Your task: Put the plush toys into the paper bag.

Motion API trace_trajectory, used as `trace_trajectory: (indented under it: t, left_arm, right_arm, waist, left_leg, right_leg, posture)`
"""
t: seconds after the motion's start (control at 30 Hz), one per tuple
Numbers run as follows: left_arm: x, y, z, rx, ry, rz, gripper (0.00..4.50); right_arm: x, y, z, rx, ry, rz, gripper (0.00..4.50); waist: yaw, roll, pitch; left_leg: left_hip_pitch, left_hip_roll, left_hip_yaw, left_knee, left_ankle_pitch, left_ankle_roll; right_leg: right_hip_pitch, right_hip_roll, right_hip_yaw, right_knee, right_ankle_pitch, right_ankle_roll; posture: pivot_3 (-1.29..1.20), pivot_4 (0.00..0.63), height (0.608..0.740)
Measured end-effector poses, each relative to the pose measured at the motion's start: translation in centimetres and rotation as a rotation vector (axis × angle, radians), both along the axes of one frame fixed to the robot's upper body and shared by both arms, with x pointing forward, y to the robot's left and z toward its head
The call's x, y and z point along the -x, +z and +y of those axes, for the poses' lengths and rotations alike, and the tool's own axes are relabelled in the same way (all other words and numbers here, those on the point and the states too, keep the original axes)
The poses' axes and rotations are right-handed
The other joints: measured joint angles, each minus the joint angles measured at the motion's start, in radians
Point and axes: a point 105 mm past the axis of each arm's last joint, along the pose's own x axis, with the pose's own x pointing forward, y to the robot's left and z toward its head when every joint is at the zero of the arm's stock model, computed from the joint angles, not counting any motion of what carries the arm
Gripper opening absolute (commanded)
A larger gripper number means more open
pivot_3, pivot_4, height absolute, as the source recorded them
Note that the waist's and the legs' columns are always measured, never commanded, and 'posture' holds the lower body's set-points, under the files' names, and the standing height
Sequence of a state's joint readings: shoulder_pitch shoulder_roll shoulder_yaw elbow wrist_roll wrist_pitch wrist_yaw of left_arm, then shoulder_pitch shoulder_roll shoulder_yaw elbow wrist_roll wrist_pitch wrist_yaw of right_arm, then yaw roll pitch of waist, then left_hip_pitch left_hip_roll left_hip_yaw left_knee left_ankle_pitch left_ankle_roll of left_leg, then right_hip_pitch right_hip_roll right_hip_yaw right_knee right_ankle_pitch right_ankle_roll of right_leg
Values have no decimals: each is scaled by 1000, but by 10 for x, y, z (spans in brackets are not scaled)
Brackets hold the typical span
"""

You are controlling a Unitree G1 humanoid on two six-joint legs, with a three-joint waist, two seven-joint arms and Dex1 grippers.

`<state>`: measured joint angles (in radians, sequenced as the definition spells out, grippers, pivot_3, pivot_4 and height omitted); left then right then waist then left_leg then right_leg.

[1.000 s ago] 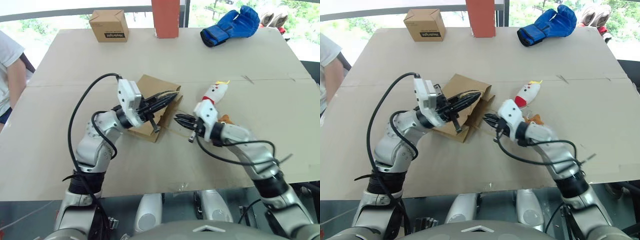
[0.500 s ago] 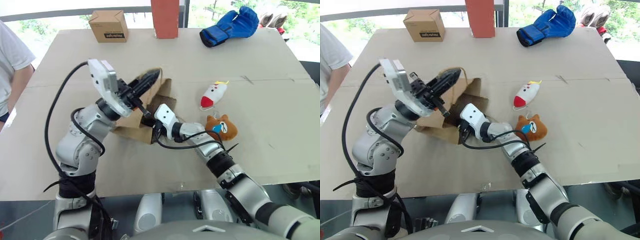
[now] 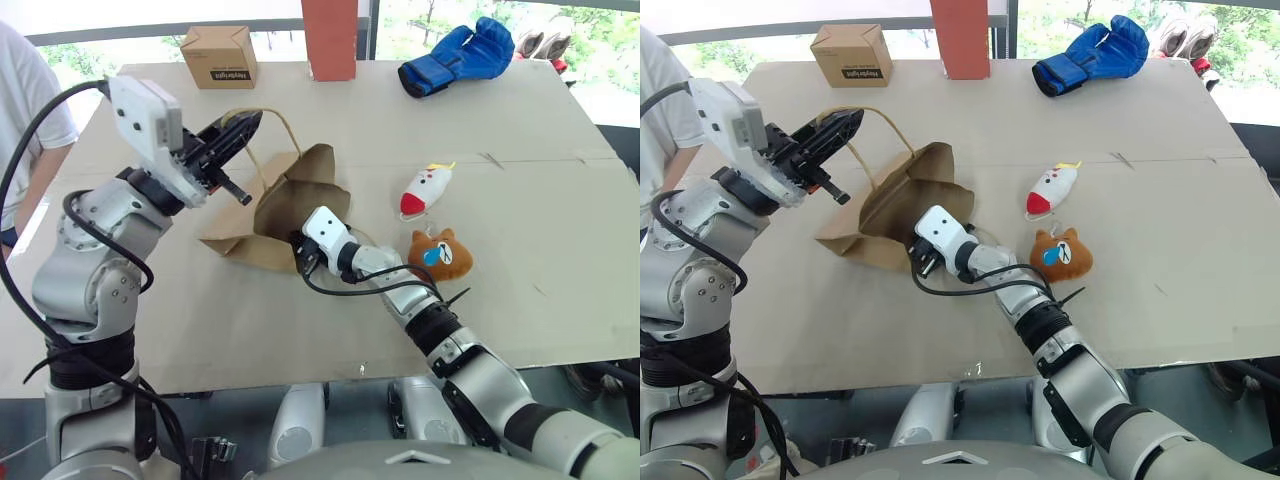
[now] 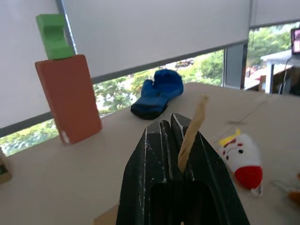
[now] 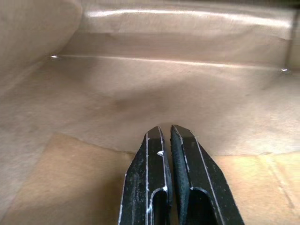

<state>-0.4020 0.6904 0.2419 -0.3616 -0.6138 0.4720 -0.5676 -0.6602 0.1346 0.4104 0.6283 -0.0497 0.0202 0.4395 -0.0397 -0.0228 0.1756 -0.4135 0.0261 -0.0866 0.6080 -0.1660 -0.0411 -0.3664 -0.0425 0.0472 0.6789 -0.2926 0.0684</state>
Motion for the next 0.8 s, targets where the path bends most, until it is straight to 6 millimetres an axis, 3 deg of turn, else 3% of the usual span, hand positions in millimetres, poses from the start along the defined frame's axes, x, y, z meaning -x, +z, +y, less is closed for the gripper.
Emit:
trace_trajectory:
  t: [0.1,0.23,0.4,0.43,0.63,0.8]
  left_arm:
    - [-5,-10,-5,-31,16,20,0]
    - [-7,-17,-11,-49,-1,36,0]
    - [-8,-16,-15,-24,-25,23,0]
    - [-9,-15,-17,-20,-36,21,0]
    - [-9,-14,-19,-5,-76,18,0]
    - [-5,-9,-27,15,-156,4,0]
  right_arm:
    - [-4,5,0,36,-14,-6,42]
    - [3,20,2,14,71,32,1904]
    - [10,54,-30,-15,83,-35,4175]
    - [13,59,-41,-16,76,-26,4438]
    - [37,105,-108,-32,19,-35,4438]
    - [45,91,-159,76,-132,51,4438]
  waist:
    - [-1,0,0]
    - [-3,0,1]
    - [1,0,1]
    - [0,0,1]
    - [-2,0,1]
    - [3,0,1]
  left_leg:
    - [-1,0,0,0,0,0]
    - [-4,0,0,-4,0,0]
    - [-9,0,0,-8,0,0]
    - [-10,0,0,-8,0,0]
    - [-11,0,0,-7,0,0]
    - [-12,0,1,-7,0,0]
  right_leg:
    - [-1,0,0,0,3,-1]
    - [-5,1,2,0,4,-1]
    - [-11,1,2,-1,4,-1]
    - [-11,1,2,-1,4,-1]
    - [-12,0,2,-2,4,-1]
    - [-12,0,2,-3,4,-1]
  posture:
    - [0,150,740]
    - [0,150,740]
    - [0,150,740]
    - [0,150,740]
    - [0,150,740]
    - [0,150,740]
